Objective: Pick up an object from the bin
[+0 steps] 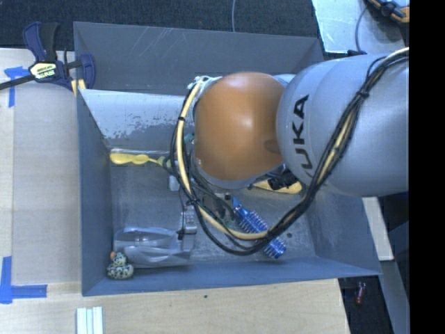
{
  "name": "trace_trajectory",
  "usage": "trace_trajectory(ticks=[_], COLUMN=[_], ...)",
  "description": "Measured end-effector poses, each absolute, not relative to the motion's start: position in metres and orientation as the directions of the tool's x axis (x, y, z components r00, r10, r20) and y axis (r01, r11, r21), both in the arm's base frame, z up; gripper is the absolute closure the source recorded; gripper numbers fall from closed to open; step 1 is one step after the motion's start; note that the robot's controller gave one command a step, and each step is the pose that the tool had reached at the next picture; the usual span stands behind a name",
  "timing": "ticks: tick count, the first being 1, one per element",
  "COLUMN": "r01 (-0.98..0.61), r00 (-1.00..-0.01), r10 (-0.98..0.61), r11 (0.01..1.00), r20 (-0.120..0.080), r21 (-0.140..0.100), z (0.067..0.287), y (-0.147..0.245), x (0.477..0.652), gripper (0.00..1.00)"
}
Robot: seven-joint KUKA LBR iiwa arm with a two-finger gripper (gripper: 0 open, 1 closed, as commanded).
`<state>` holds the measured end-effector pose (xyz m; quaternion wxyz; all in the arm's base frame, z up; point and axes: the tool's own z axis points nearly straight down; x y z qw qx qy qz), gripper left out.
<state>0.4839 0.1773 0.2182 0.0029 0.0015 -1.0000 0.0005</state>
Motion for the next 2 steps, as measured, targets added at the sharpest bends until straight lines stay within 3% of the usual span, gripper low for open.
trace_trajectory(ticks=[1, 2], r01=[0.001, -0.024], r00=[-1.0, -1.0], r10=[0.001, -0.024], r11=[1.0, 1.0], r20=[-0.003, -0.007], r21=[0.001, 0.003], z=[0.223, 0.145], y=[0.176, 0.196], x=[0.486, 0.487], gripper=[0.0, 0.0])
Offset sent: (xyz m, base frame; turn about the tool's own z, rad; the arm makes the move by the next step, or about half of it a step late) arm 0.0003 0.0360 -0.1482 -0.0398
